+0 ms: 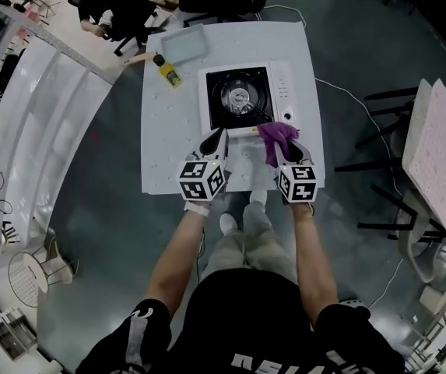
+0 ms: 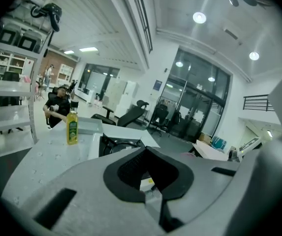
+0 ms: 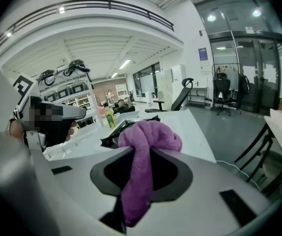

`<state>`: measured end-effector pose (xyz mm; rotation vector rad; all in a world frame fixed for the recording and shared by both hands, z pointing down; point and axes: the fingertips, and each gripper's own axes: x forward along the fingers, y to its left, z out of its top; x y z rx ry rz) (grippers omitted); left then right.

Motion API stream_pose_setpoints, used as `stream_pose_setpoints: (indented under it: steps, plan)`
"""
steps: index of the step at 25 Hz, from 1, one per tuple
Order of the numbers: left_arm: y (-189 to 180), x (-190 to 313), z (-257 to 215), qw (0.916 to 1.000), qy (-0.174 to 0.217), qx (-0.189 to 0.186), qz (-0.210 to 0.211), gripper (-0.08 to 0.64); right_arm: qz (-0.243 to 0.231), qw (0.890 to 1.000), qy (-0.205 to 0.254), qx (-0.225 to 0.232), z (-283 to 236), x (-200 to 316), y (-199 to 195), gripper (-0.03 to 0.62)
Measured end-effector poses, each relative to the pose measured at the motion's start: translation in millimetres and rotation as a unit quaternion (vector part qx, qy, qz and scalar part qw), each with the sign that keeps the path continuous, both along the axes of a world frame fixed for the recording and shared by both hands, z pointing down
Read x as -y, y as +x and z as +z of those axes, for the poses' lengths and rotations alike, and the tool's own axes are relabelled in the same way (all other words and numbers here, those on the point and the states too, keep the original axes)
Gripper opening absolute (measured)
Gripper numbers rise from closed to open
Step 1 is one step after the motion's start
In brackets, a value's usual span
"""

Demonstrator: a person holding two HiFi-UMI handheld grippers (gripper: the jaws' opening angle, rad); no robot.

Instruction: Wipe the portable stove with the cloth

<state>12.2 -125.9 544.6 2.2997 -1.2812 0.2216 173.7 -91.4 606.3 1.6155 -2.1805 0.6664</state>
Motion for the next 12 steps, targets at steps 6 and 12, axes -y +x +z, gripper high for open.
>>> stream_pose_setpoints:
  steps: [6,12]
  plan:
    - [13.1,21.4,-62.7,0.9992,0.039,0.006,-0.006,0.006,0.017,0.999,0.042,0.024,-66.9,30.1,32.6,0.091]
    - [35.4,27.7,-116.3,0.9966,0.081,0.019,-0.002,0.006,0.006,0.995,0.09,0.043,-128.5,56.6,54.2,0.091]
